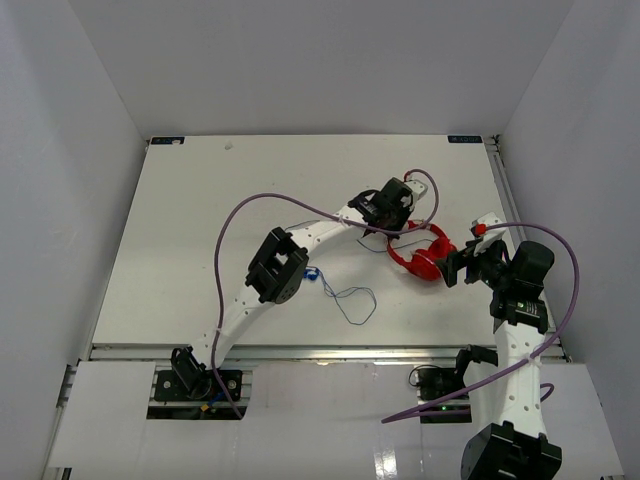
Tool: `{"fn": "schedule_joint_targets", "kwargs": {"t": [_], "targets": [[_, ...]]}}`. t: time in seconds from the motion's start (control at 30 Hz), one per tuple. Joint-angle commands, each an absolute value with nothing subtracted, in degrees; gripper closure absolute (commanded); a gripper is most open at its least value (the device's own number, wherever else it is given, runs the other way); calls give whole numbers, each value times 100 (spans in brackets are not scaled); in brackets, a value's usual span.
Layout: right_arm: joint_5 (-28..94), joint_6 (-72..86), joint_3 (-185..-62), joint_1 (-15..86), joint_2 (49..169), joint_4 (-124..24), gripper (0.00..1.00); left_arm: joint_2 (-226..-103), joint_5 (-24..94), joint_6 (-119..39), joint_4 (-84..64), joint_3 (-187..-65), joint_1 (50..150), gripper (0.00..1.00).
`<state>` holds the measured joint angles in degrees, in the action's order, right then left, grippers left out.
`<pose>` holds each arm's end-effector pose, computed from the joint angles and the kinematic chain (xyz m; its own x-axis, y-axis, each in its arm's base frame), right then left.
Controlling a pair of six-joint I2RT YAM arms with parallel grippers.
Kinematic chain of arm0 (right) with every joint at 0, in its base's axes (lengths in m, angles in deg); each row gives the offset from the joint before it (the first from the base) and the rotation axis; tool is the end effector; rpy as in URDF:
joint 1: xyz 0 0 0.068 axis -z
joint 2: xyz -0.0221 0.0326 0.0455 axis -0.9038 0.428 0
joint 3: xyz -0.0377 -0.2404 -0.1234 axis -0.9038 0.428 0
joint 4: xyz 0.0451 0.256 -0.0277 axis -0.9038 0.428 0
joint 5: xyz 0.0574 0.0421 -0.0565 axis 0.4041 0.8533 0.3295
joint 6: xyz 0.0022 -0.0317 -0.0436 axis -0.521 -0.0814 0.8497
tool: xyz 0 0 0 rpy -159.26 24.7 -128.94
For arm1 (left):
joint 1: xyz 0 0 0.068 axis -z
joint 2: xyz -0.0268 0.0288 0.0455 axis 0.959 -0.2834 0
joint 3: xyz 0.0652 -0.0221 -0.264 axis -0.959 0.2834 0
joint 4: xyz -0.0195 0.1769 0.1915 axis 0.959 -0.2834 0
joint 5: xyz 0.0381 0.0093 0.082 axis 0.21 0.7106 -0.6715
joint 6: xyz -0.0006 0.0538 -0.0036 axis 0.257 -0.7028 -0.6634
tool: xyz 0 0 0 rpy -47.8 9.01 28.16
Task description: Wrap the headphones
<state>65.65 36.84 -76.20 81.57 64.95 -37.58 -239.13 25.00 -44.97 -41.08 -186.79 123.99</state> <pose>0.1546 -0.0231 0.2566 -0.1934 -0.2563 -0.9471 -0.4572 0.8776 -0.1442 0.3677 -0.4440 0.1554 -0.5413 0.4705 -0.6968 0.7006 0.7106 -0.0644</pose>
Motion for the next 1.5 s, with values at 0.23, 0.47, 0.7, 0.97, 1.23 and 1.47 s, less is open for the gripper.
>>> {"fn": "schedule_joint_targets", "kwargs": {"t": [0.23,0.47,0.7,0.97,1.23,1.47], "targets": [[7483,4072,-7616,8189,5952,-3896,7,-21089,2373,-3149,-3117,-15749,11638,100],[9757,5558,-8535,8180,6483,-2545,8,-17618,2038,-3056,-2170,-12169,10593,100],[9778,6024,-9177,7243,7710,-2270,10,-15263,1720,-2789,-2471,-11044,10143,100],[8989,5441,-9229,5256,8272,-3933,10,-14469,1430,-2086,-3328,-11484,10063,100],[8667,5123,-9676,4103,9128,-4840,10,-14703,1674,-1475,-3564,-12139,10052,100],[8872,4218,-9892,3893,10017,-6264,9,-14804,1968,-908,-3600,-12601,10043,100]]}}
